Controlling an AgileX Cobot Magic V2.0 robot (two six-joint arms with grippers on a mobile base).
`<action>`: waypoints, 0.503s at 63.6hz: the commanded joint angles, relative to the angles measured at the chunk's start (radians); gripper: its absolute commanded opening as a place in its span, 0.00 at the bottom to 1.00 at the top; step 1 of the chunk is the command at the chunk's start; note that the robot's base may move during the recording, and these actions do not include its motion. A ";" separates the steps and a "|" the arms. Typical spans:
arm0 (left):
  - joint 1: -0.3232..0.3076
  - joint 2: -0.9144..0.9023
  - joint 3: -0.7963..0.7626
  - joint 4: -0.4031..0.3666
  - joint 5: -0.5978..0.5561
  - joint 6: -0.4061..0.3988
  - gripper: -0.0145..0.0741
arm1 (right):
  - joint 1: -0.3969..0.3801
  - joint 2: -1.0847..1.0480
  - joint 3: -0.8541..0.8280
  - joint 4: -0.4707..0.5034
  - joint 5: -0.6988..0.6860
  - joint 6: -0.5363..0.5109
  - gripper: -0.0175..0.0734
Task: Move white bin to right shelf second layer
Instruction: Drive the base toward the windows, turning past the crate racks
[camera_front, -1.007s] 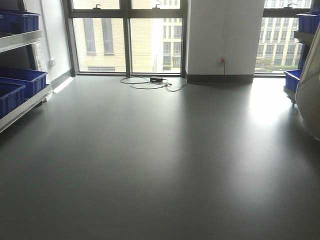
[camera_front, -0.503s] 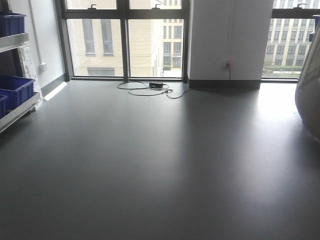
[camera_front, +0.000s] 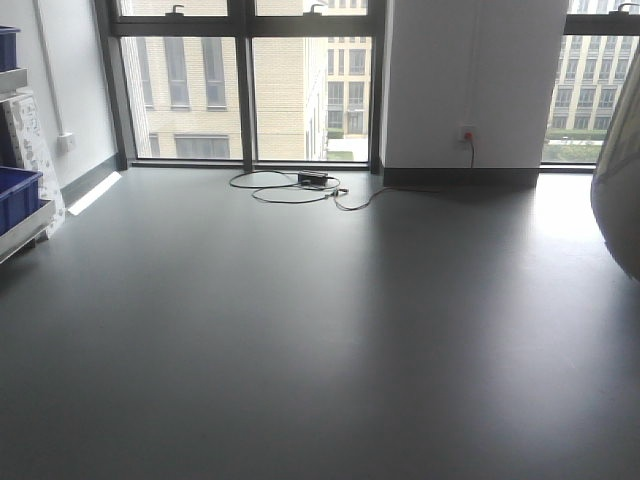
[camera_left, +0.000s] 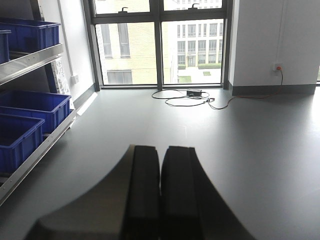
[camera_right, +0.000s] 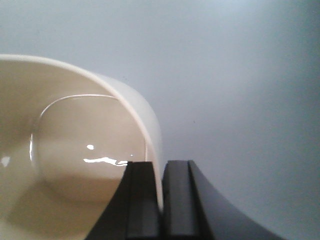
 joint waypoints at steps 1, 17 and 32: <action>-0.004 -0.013 0.037 -0.006 -0.084 -0.003 0.26 | -0.005 -0.011 -0.027 -0.005 -0.063 -0.005 0.25; -0.004 -0.013 0.037 -0.006 -0.084 -0.003 0.26 | -0.005 -0.011 -0.027 -0.005 -0.063 -0.005 0.25; -0.004 -0.013 0.037 -0.006 -0.084 -0.003 0.26 | -0.005 -0.011 -0.027 -0.005 -0.063 -0.005 0.25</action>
